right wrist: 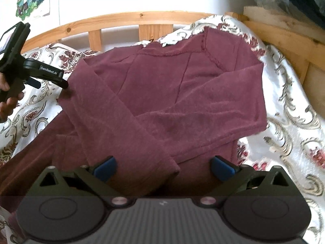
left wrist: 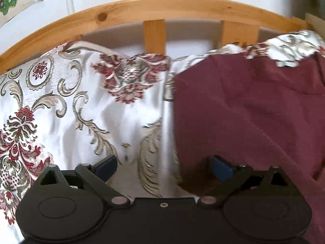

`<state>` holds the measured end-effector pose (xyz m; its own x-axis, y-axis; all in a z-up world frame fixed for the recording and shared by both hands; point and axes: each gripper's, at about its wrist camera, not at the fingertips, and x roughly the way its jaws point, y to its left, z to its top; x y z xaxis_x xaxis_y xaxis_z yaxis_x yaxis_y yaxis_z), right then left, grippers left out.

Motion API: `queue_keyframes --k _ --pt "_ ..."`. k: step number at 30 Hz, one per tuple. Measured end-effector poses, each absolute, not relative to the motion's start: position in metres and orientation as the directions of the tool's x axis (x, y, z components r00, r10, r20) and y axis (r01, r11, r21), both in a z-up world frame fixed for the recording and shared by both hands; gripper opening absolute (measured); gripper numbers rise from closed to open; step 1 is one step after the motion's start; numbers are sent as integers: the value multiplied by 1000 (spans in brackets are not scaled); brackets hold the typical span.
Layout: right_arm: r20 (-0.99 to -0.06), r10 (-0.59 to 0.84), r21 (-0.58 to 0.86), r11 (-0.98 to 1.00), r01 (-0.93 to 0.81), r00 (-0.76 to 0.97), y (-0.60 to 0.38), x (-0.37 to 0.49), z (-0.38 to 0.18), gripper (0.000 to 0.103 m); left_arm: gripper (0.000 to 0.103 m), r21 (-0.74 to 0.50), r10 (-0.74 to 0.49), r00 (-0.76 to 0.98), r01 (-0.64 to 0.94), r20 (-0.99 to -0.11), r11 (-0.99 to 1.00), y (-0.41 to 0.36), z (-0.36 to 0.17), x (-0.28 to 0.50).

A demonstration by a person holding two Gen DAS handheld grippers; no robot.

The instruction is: Fold small clothes

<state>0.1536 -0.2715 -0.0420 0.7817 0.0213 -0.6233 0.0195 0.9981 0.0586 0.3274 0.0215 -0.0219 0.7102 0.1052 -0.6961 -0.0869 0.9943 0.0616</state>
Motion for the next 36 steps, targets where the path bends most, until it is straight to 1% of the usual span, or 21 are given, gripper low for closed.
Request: queue_keyframes --k 5,9,12,15,18,21,24,28,31,36 --pt "-596 43 46 999 -19 802 -267 142 -25 103 101 69 25 741 29 -671 997 -9 -14 291" --pt "-596 72 62 997 -44 800 -264 132 -13 103 102 69 -50 737 131 -674 989 -24 -13 254" --pt "-609 65 58 998 -37 790 -263 119 -10 103 102 42 -114 734 190 -670 981 -22 -15 220" --pt "-646 67 24 997 -68 760 -261 99 -10 103 102 54 -143 726 241 -672 969 -18 -21 187" --pt "-675 49 -36 994 -99 736 -259 74 -8 103 102 97 -155 714 298 -683 950 -13 -26 158" --pt "-691 44 -63 991 -121 721 -255 54 -4 103 102 141 -160 712 344 -684 928 -6 -29 132" --pt "-712 35 -94 985 -145 701 -248 43 -1 103 102 145 -187 708 381 -681 913 4 -32 110" --pt "-745 -21 -200 960 -194 666 -229 31 -10 103 102 177 -191 690 425 -698 888 10 -42 97" --pt "-778 -93 -286 933 -218 621 -221 29 -23 103 102 218 -173 678 450 -714 866 9 -52 93" --pt "-816 -156 -333 914 -233 556 -217 39 -41 103 102 243 -153 646 481 -747 843 6 -68 93"
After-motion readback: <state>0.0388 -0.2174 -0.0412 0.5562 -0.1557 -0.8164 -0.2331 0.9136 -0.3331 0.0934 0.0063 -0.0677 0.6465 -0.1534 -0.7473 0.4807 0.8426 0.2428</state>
